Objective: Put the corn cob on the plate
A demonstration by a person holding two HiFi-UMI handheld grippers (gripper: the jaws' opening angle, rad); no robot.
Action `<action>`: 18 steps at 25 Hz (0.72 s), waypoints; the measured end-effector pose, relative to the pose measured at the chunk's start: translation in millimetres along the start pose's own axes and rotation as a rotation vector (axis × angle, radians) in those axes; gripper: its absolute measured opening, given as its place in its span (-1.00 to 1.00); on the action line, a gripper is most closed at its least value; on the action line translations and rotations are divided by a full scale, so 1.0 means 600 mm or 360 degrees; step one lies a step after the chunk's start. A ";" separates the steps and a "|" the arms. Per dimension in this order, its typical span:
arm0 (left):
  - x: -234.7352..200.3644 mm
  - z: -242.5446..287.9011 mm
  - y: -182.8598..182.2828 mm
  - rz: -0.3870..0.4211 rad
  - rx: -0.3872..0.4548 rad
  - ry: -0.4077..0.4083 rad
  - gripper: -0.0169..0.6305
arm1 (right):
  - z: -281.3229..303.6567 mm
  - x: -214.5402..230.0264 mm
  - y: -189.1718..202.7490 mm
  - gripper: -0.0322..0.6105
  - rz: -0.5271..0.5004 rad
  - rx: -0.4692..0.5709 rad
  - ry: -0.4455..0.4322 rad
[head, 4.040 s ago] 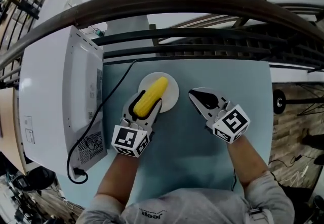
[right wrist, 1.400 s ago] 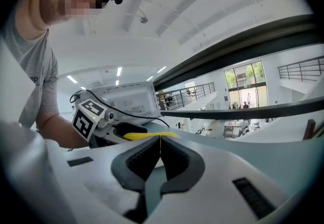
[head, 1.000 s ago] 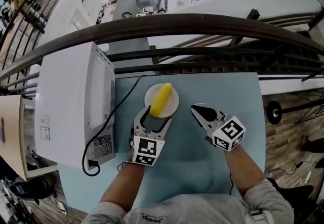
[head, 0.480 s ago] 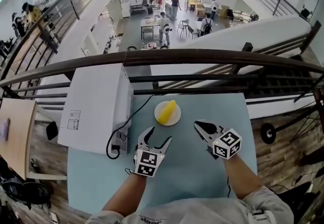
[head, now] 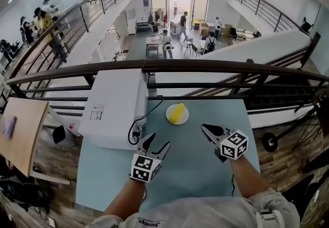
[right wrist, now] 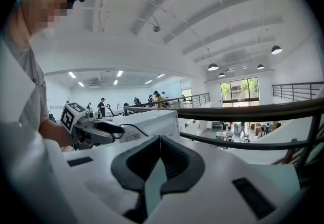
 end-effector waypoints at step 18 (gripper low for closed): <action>0.040 -0.271 -0.049 -0.0073 0.0150 0.0045 -0.83 | -0.196 -0.185 -0.020 -0.85 0.0051 0.0174 0.0029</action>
Point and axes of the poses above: the fingertips, and each gripper's own axes: z forward along the fingers, x to its right, y out of its underside, the point moved 2 cm from there along -z, backward along the fingers, and after that the axes turned 9 degrees about -y, right-handed, at the moved point
